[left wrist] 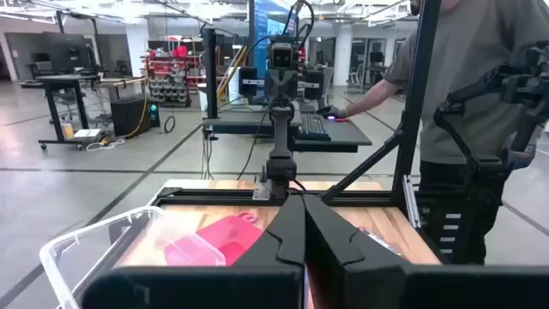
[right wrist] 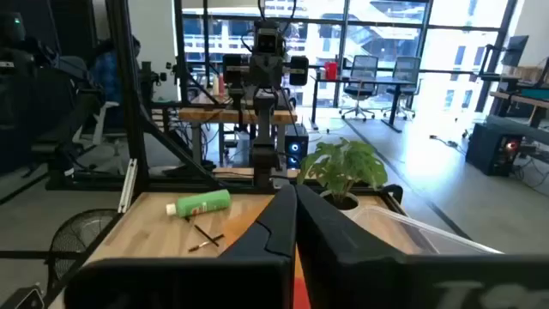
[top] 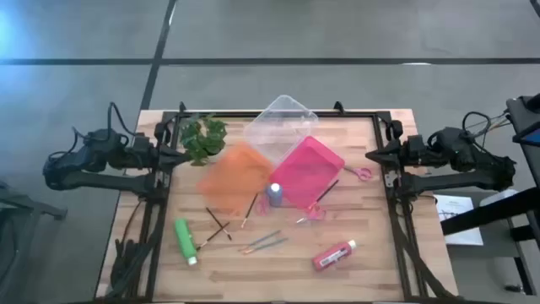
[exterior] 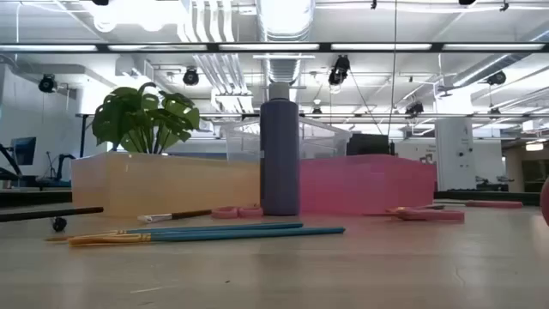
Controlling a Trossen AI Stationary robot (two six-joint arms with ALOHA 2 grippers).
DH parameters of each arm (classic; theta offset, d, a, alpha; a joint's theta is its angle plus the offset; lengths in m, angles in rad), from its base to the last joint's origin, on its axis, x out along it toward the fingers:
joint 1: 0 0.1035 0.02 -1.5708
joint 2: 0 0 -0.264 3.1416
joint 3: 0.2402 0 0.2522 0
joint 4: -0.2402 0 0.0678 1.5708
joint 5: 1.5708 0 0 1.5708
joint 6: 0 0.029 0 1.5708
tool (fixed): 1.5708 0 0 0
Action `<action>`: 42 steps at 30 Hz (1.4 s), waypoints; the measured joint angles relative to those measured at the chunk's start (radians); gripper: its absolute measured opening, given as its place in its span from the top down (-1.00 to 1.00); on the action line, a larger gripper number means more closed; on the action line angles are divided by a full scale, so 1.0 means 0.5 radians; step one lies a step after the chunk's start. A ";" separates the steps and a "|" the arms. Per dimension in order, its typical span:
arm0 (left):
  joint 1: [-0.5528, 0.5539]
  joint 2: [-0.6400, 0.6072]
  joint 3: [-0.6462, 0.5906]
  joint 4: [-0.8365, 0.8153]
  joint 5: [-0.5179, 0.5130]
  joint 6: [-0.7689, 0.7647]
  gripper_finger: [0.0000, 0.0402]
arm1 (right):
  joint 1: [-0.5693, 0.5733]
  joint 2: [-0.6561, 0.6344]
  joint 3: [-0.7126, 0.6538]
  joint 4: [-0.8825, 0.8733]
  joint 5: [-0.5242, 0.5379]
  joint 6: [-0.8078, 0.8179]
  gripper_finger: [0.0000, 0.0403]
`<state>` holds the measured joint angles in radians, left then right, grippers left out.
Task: Pick & Place Paint Supplies
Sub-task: Put the right pink scissors into the pink bin
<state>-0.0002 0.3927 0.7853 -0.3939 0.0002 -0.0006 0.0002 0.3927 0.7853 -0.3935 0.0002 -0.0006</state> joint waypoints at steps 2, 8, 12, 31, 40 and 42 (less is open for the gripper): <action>0.000 0.000 -0.004 0.000 0.000 0.000 0.99 | 0.000 0.001 0.000 0.001 0.000 -0.001 0.93; 0.000 0.006 -0.008 -0.119 0.000 0.000 0.83 | -0.001 0.007 -0.004 0.001 0.000 -0.001 0.76; 0.000 0.006 -0.010 -0.231 0.001 0.000 0.74 | -0.001 0.006 -0.004 0.001 0.000 -0.001 0.65; -0.002 0.005 -0.011 -0.559 0.000 -0.001 0.71 | -0.001 0.006 -0.006 0.002 0.000 -0.001 0.18; -0.002 0.005 -0.011 -0.562 0.000 -0.001 0.71 | -0.001 0.006 -0.008 0.002 0.000 -0.001 -0.01; -0.002 0.005 -0.011 -0.562 0.000 -0.001 0.71 | -0.001 0.006 -0.008 0.002 0.000 -0.001 -0.04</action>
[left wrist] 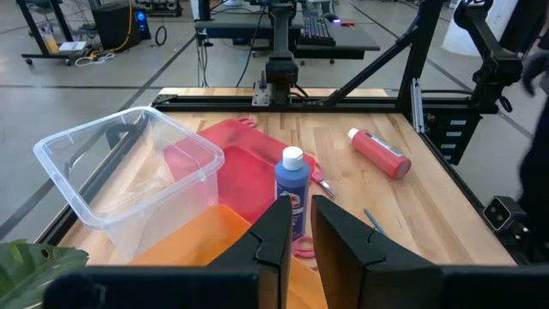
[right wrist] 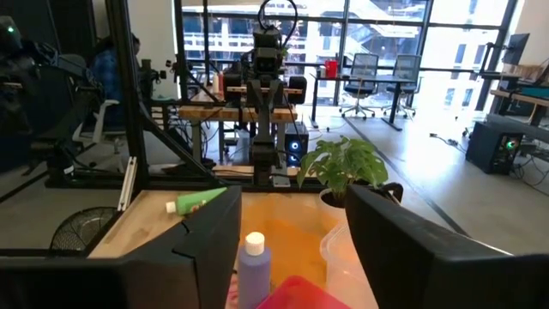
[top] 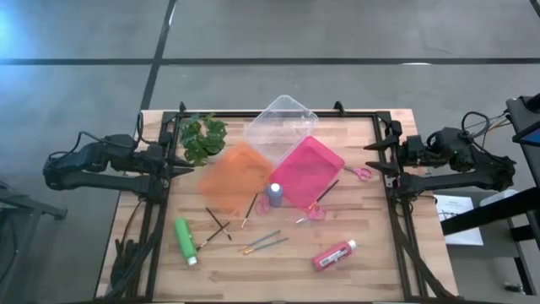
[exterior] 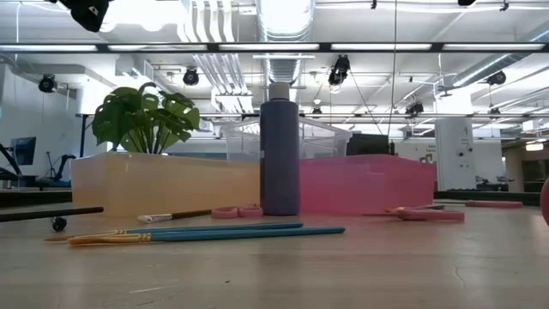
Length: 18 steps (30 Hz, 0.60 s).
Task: Pick & Place Paint Supplies
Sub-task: Put the right pink scissors into the pink bin
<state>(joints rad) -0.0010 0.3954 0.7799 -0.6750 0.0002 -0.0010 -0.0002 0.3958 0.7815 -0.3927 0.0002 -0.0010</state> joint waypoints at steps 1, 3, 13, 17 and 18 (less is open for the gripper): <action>0.000 0.000 0.000 0.000 0.000 0.000 0.71 | 0.000 0.000 0.000 0.000 0.000 0.000 -0.05; 0.000 0.000 0.000 0.000 0.000 0.000 0.71 | 0.000 0.000 0.000 0.000 0.000 0.000 -0.06; 0.000 0.000 -0.001 -0.008 0.000 0.000 0.71 | 0.000 0.000 0.000 0.010 0.000 -0.005 -0.07; 0.000 0.000 -0.001 -0.009 0.000 0.000 0.71 | -0.002 0.016 0.000 0.090 0.001 -0.028 -0.07; 0.000 0.000 -0.001 -0.008 0.000 0.000 0.71 | -0.002 0.034 0.000 0.127 0.001 -0.023 -0.07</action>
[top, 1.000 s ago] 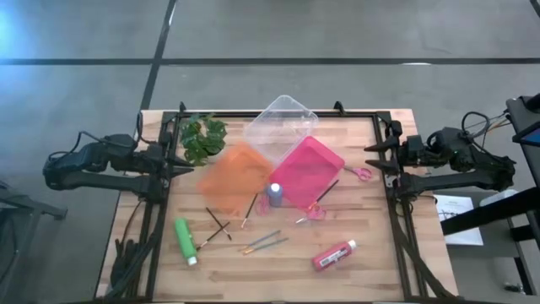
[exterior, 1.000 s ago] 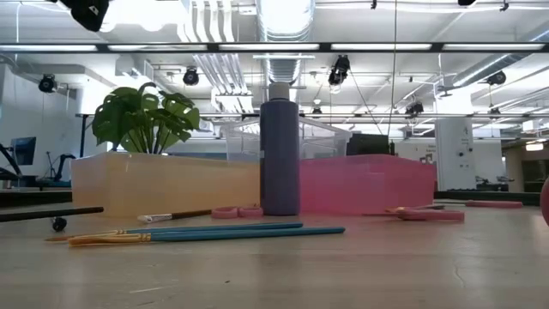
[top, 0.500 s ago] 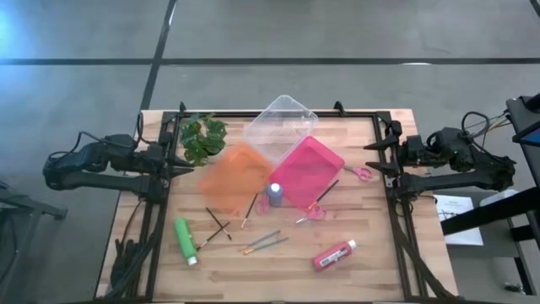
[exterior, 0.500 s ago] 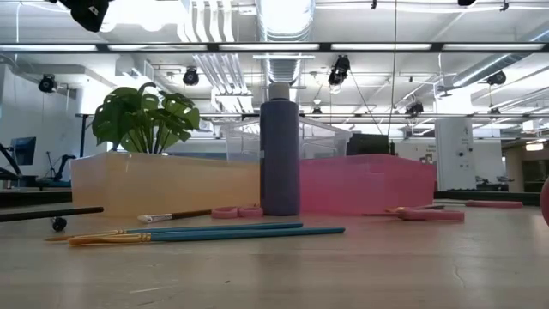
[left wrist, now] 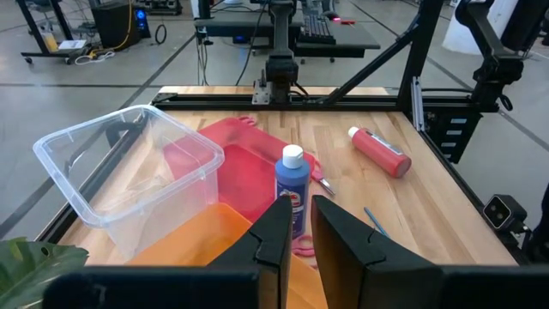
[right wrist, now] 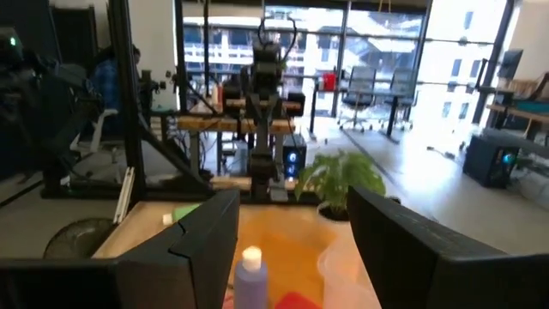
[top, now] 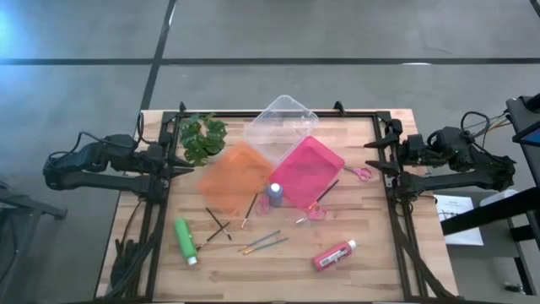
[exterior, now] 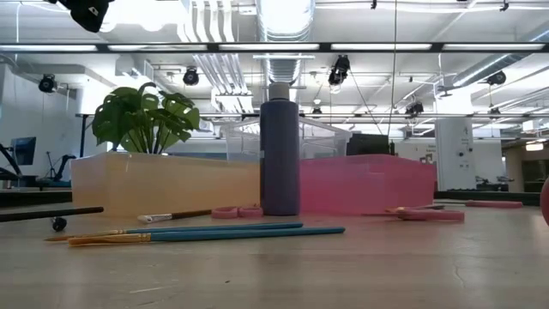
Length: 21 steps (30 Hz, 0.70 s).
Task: Pick & Place Paint Supplies
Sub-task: Put the right pink scissors into the pink bin
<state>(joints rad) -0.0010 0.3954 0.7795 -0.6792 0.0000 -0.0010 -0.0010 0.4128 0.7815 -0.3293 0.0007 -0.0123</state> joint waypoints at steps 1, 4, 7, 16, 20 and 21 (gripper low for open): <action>0.000 -0.001 0.000 0.000 0.000 0.000 0.71 | 0.000 0.015 0.000 0.040 -0.002 0.056 -0.07; 0.000 -0.002 0.000 -0.001 0.000 0.000 0.71 | 0.001 0.058 0.000 0.203 -0.011 0.565 -0.07; 0.000 -0.002 0.000 -0.002 -0.009 0.021 0.71 | 0.001 0.094 0.000 0.367 0.155 0.992 -0.07; -0.001 0.043 0.000 0.360 0.033 -1.226 0.71 | 0.002 0.375 0.000 1.014 -0.100 1.285 -0.07; 0.000 0.060 0.000 0.460 -0.068 -1.392 0.71 | 0.002 0.571 0.000 1.439 -0.338 1.334 -0.07; 0.000 0.070 0.000 0.468 -0.067 -1.413 0.71 | 0.003 0.620 0.000 1.533 -0.350 1.358 -0.07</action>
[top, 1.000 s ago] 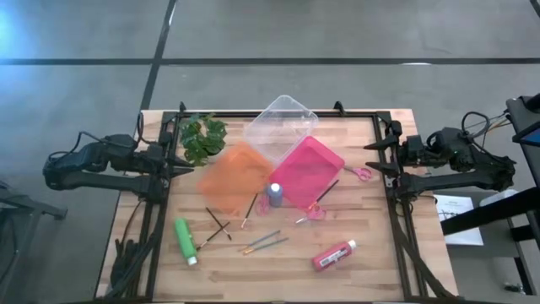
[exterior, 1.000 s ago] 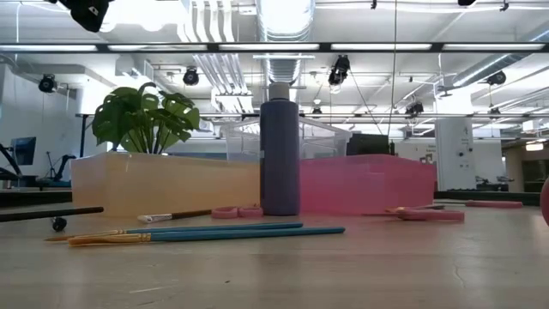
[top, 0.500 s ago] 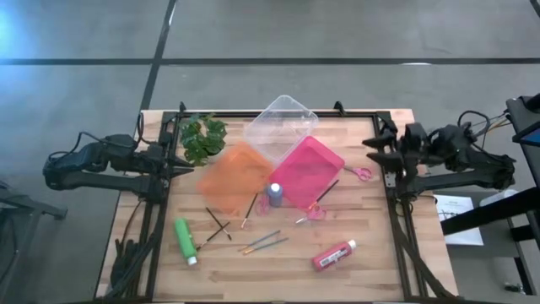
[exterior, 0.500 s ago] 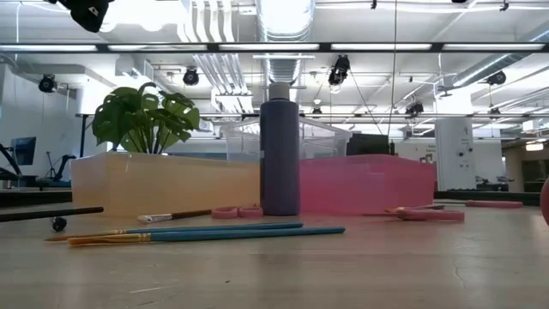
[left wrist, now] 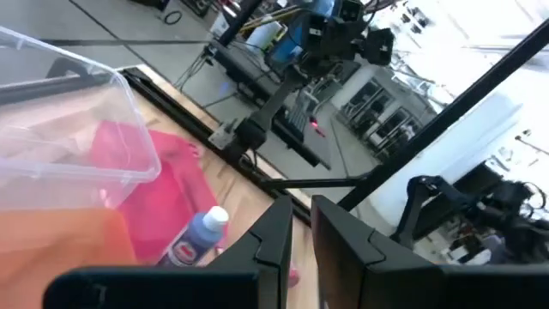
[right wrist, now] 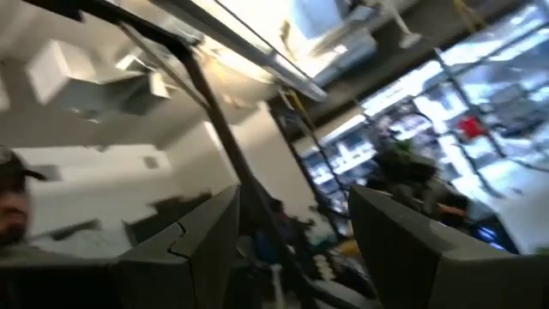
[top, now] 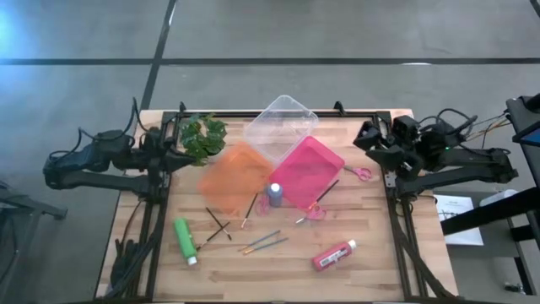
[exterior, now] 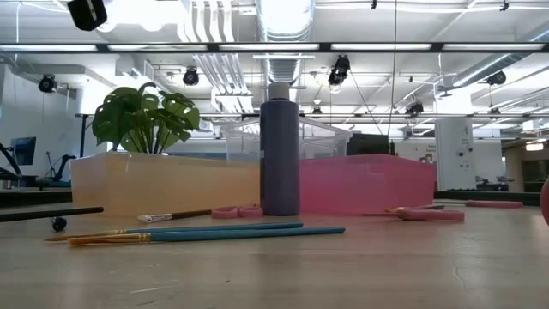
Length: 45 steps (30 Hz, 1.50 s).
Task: Pick & Place Paint Supplies
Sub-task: Put the right pink scissors into the pink bin
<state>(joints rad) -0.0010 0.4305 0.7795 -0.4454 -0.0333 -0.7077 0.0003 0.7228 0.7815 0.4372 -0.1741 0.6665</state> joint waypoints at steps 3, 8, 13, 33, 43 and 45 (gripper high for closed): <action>0.000 0.032 0.000 -0.078 0.000 -0.004 0.71 | 0.020 0.143 0.004 0.188 -0.005 0.103 -0.07; 0.000 0.132 0.000 -0.186 0.075 -0.137 0.71 | 0.071 0.342 0.086 0.175 -0.145 0.215 -0.07; -0.003 0.270 -0.001 0.209 0.212 0.056 0.71 | 0.068 0.447 0.293 -0.141 -0.239 0.322 -0.07; -0.016 0.420 0.629 1.243 0.722 1.035 0.71 | 0.366 0.741 1.356 -3.336 -0.136 0.432 -0.07; -0.042 0.430 0.654 0.959 0.661 1.156 0.71 | 0.764 0.777 0.873 -3.404 0.353 0.891 -0.07; -0.042 0.458 0.654 0.909 0.470 1.116 0.71 | 0.750 0.757 0.785 -3.525 0.348 0.986 -0.07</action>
<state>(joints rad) -0.0219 0.6594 1.1066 0.0092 0.2016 -0.1499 0.3751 1.1012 1.1737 -1.3254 0.0000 1.1596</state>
